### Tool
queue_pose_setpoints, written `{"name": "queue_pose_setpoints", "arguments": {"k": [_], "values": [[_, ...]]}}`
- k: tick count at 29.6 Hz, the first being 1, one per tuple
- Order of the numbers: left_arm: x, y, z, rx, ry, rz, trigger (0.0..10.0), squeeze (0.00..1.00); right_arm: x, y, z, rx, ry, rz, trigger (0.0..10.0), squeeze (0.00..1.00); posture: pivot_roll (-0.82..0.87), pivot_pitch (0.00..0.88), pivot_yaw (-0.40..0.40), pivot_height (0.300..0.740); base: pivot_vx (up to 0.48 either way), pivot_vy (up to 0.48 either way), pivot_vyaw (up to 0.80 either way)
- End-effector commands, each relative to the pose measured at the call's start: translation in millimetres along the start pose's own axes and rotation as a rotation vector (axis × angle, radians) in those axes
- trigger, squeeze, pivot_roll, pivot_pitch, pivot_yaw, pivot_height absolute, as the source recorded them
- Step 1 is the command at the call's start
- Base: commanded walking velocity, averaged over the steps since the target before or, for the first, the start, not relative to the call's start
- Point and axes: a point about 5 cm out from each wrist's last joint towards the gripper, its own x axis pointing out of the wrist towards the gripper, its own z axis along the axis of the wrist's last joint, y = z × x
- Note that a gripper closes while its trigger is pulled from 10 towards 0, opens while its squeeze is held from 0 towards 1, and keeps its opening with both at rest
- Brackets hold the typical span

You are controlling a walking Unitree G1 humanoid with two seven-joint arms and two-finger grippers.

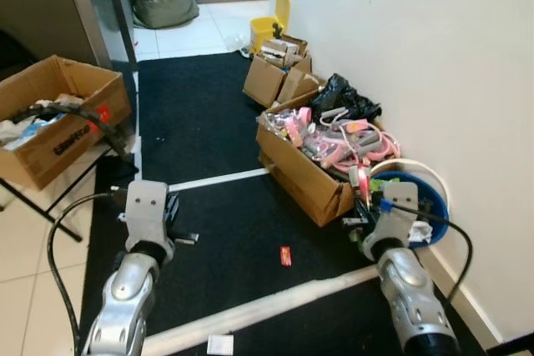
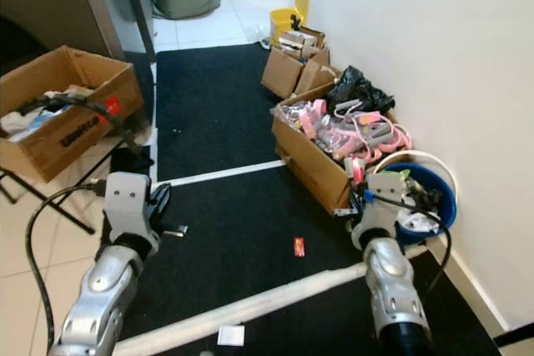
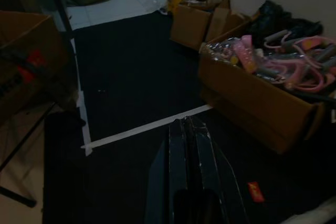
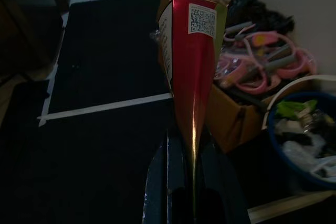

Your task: Picking trash to rubbish bin

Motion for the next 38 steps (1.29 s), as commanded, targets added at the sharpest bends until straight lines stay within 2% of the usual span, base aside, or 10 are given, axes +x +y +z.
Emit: {"name": "queue_pose_setpoints", "arguments": {"k": [1,9,21,38], "values": [[-1.6,0.0,-2.9,0.009,0.011,-0.003,10.0,0.0,-3.1,-6.8,-4.6,-0.009,0.026,-0.026,10.0,0.0,0.04,0.124,-0.007,0.74,0.382,0.0,0.0],[-0.6,0.8,-2.6,0.01,0.011,-0.001,10.0,0.0,-2.6,-9.2,-5.8,-0.003,0.04,-0.047,10.0,0.0,0.04,0.123,-0.007,0.74,0.383,0.0,0.0],[-0.1,1.0,-2.1,0.011,0.01,-0.004,10.0,0.0,-4.3,-14.3,-10.0,-0.003,0.065,-0.08,10.0,0.0,0.04,0.123,-0.004,0.74,0.38,0.0,-0.74],[1.2,0.9,-1.7,0.016,0.011,-0.012,10.0,0.0,-3.6,-15.5,-11.1,-0.03,0.076,-0.094,10.0,0.0,0.05,0.127,0.002,0.74,0.373,0.0,0.0]]}}
